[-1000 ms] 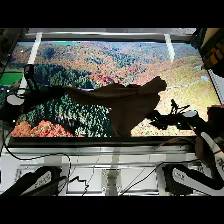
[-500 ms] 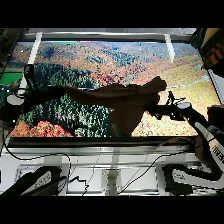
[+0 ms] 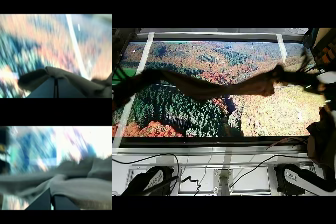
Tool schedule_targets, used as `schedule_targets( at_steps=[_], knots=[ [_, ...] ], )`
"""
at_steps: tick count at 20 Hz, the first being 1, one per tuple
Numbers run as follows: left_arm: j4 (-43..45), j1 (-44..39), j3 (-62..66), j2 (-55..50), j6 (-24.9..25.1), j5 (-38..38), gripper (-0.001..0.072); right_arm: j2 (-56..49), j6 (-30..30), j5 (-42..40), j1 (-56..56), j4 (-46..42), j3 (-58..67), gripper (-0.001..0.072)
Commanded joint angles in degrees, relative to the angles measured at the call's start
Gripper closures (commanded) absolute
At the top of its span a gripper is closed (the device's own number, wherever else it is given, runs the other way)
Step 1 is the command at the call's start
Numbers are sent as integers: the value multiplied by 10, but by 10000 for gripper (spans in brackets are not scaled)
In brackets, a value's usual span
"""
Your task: Fold the clothes and pants, and hang the long-sleeved shirts on hangers.
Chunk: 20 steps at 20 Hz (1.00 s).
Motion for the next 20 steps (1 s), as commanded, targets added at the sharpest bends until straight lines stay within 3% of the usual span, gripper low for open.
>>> schedule_targets(
  at_steps=[1,7,12,15,17,20],
  knots=[
    [-5,47,35,75,0,56,694,98,-3,-19,-57,-24,111,700],
    [-28,58,35,228,0,189,694,245,-3,-23,-90,-116,208,700],
    [-27,58,35,334,0,195,694,328,1,2,-90,-161,234,700],
    [-27,58,35,367,-2,195,695,353,40,40,-90,-268,234,701],
    [-26,58,32,359,-53,171,696,339,65,49,-90,-322,232,701],
    [-16,58,16,289,-136,60,696,267,74,74,-90,-322,218,700]
  ],
)
